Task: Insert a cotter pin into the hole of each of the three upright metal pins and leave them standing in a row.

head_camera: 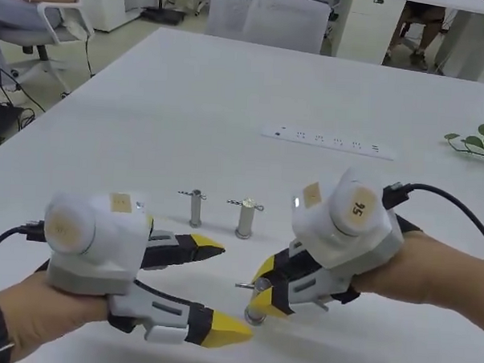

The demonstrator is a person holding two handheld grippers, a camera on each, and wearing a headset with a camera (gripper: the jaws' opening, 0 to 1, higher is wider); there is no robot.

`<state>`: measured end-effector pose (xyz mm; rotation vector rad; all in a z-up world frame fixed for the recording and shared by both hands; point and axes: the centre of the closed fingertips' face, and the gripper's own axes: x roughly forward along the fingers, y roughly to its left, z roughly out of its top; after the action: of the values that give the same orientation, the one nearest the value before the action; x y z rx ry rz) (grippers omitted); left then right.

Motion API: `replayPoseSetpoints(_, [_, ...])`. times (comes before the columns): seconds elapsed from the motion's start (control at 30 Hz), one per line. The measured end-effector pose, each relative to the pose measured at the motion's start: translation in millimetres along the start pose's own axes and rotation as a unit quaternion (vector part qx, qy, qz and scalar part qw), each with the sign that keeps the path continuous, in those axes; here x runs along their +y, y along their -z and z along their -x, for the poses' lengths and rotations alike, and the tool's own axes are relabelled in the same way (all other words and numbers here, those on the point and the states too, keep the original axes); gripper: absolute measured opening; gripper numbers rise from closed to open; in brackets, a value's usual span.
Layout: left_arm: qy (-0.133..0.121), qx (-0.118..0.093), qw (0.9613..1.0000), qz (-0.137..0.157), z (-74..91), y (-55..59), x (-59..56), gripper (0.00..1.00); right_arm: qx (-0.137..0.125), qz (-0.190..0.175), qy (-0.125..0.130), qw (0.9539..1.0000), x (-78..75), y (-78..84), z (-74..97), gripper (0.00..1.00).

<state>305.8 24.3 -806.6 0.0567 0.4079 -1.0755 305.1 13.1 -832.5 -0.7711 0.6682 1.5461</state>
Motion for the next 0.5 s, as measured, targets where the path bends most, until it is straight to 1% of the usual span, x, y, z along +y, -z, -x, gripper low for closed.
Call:
replayPoseSetpoints(0.07, [-0.003,-0.001,1.0,-0.002,3.7,0.3,-0.7,0.74,-0.002,-0.002,0.001,1.0,-0.2,-0.1,0.1,0.14])
replayPoseSetpoints(0.23, [-0.012,0.01,0.9998,0.009,10.3,3.8,-0.8,0.84,-0.003,-0.003,0.002,1.0,-0.5,-0.2,0.6,0.14])
replayPoseSetpoints(0.27, [-0.014,0.012,0.9997,0.013,11.8,4.4,-1.0,0.86,-0.004,-0.004,0.001,1.0,-0.5,-0.3,0.6,0.14])
replayPoseSetpoints(0.33, [-0.019,0.013,0.9997,0.011,15.5,4.3,-1.5,0.87,-0.004,-0.006,0.002,1.0,-0.9,-0.3,0.7,0.14])
replayPoseSetpoints(0.37, [-0.021,0.012,0.9997,0.01,16.7,3.9,-1.4,0.88,-0.004,-0.007,0.002,1.0,-1.0,-0.6,0.7,0.14])
replayPoseSetpoints(0.5, [-0.032,0.0,0.9995,0.008,24.5,-1.0,-2.3,0.9,-0.004,-0.014,0.002,0.9999,-2.1,-1.0,0.7,0.13])
